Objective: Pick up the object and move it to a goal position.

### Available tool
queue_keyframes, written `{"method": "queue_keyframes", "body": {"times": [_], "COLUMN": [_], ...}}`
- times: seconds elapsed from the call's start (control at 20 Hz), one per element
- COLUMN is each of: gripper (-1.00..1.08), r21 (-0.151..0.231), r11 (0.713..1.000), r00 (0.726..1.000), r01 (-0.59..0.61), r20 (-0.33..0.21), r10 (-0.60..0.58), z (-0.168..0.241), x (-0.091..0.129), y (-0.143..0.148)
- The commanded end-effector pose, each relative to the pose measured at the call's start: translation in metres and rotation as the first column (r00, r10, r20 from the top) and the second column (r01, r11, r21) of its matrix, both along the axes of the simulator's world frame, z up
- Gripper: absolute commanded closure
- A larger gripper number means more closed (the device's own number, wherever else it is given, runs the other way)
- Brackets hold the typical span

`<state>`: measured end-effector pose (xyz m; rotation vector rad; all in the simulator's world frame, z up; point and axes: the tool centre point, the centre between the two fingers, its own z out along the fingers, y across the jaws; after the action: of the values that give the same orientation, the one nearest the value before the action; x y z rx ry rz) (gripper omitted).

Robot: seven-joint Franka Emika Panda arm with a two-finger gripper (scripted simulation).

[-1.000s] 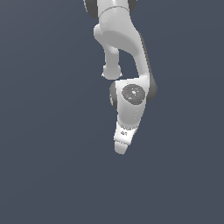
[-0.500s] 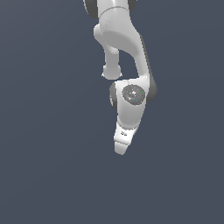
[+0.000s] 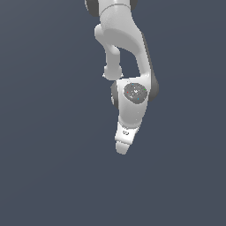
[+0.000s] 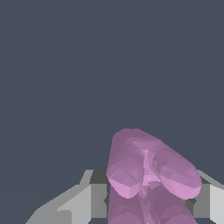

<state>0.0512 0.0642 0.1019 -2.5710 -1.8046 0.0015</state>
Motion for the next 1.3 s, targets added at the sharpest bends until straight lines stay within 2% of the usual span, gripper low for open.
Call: {"method": "queue_keyframes", "body": {"times": [0.0, 0.5, 1.25], "gripper": [1.08, 1.08, 1.08], "r21": [-0.001, -0.002, -0.003], "r11": [1.0, 1.0, 1.0], "r00": [1.0, 1.0, 1.0], "r01": [0.0, -0.001, -0.002], "r20": [0.001, 0.001, 0.001], "r10": [0.0, 0.001, 0.002], "z": [0.007, 0.063, 0.206], "x": [-0.003, -0.032, -0.105], "y": [0.001, 0.012, 0.039]}}
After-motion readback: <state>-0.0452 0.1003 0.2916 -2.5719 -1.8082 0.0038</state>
